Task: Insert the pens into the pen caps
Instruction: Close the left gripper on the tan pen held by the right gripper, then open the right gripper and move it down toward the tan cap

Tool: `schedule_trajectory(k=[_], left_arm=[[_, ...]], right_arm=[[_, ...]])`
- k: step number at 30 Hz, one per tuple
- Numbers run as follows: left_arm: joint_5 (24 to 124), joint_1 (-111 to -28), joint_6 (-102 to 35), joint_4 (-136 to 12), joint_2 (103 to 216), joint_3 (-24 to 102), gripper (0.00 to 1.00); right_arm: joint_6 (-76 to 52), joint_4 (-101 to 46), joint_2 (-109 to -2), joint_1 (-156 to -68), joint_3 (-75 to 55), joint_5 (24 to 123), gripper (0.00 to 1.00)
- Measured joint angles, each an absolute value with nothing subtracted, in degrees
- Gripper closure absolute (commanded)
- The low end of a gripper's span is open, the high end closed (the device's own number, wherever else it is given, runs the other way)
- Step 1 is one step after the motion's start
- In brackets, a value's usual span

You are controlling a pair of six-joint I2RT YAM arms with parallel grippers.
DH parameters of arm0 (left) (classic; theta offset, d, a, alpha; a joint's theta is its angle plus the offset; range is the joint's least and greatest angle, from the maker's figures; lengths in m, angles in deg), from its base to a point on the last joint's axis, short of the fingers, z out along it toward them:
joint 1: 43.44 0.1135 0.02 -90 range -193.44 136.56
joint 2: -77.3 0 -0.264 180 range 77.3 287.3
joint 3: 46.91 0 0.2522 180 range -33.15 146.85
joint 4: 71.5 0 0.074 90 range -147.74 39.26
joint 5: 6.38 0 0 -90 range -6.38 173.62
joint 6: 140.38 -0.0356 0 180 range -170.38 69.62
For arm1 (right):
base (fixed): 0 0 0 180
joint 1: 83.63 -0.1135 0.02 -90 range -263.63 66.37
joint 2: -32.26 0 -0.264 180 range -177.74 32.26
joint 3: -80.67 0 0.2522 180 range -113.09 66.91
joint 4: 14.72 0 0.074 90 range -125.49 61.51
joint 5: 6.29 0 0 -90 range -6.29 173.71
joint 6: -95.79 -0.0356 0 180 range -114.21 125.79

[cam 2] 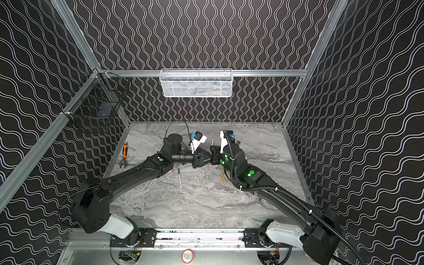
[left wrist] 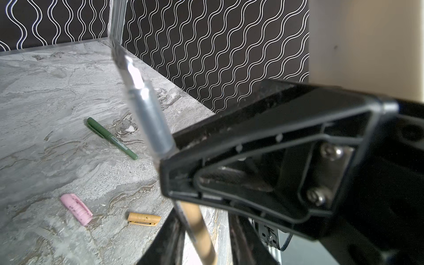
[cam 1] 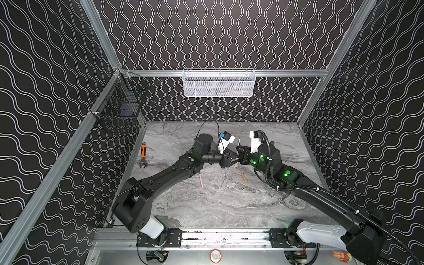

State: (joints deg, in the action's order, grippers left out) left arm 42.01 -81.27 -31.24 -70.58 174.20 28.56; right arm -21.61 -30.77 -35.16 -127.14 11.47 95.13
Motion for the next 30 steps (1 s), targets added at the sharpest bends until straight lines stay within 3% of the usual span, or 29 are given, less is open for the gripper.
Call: schedule_trajectory(k=[10,11,13,19,25,30], left_arm=[[44.33,-81.16,-31.05,-69.99,174.27,28.56,0.91],[44.31,-81.16,-31.05,-69.99,174.27,28.56,0.92],[44.18,-81.16,-31.22,-70.01,174.27,28.56,0.93],[45.38,-81.31,-32.69,-69.42,173.61,28.91,0.93],[56.51,-81.33,-37.41,-63.37,170.75,30.07,0.93],[63.87,-81.83,-41.80,-61.01,167.58,29.57,0.94]], right_arm=[[-21.81,-30.46,-34.38,-127.40,11.84,94.78,0.86],[-21.81,-30.44,-34.31,-127.40,11.90,94.80,0.83],[-22.16,-30.38,-34.11,-127.40,12.03,94.62,0.66],[-22.49,-31.64,-31.82,-127.77,11.20,91.61,0.52],[-23.16,-33.39,-25.61,-127.84,11.55,90.69,0.54],[-24.39,-37.72,-21.98,-126.86,17.72,96.11,0.59]])
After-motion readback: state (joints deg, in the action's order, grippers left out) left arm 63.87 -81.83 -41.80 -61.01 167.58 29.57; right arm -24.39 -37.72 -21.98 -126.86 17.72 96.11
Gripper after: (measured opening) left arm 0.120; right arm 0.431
